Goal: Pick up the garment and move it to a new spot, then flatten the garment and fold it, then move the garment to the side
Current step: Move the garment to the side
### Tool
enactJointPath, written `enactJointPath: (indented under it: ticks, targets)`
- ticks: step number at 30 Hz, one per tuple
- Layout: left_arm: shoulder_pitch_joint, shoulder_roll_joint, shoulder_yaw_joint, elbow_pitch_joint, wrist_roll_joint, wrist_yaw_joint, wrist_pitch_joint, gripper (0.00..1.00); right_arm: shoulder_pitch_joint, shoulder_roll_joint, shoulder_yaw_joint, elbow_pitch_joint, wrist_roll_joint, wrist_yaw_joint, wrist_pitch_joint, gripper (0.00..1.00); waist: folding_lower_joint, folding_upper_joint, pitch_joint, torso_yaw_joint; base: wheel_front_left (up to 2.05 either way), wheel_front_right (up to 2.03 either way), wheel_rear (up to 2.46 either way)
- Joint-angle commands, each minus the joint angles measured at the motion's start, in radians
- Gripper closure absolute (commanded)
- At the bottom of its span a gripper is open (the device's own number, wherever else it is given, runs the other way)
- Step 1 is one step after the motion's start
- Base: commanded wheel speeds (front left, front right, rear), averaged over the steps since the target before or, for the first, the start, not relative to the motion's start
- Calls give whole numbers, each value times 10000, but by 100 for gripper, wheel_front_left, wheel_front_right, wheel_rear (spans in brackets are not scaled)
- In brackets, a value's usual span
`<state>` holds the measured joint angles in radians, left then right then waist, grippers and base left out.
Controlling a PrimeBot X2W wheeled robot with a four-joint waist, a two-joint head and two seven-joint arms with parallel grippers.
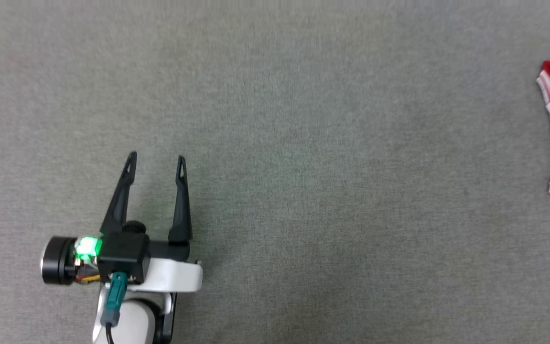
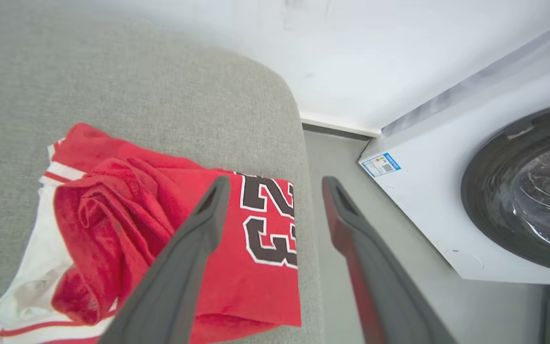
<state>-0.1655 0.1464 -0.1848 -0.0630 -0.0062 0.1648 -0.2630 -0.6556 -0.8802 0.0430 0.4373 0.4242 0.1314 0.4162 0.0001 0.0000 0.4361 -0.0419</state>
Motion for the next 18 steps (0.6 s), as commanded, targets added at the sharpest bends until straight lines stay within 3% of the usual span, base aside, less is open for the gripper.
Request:
enactJointPath:
  ticks: [1, 7, 18]
  targets:
    - [232, -23, 28, 46, -61, 60, -20, 0, 201, 200, -185, -241, -172, -16, -304, 0, -1, 0, -541, 3, 0, 0, 0]
    - [890, -31, 156, 145, -191, 149, -20, 0, 755, 1172, -697, -1497, -1116, -14, -1947, 0, -1, 0, -1474, 70, 0, 0, 0]
    - [1655, 32, 262, 415, -270, 67, -20, 0, 2487, 4250, -1285, -3893, -2591, -14, -5014, 0, -1, 0, -2806, 620, 0, 0, 0]
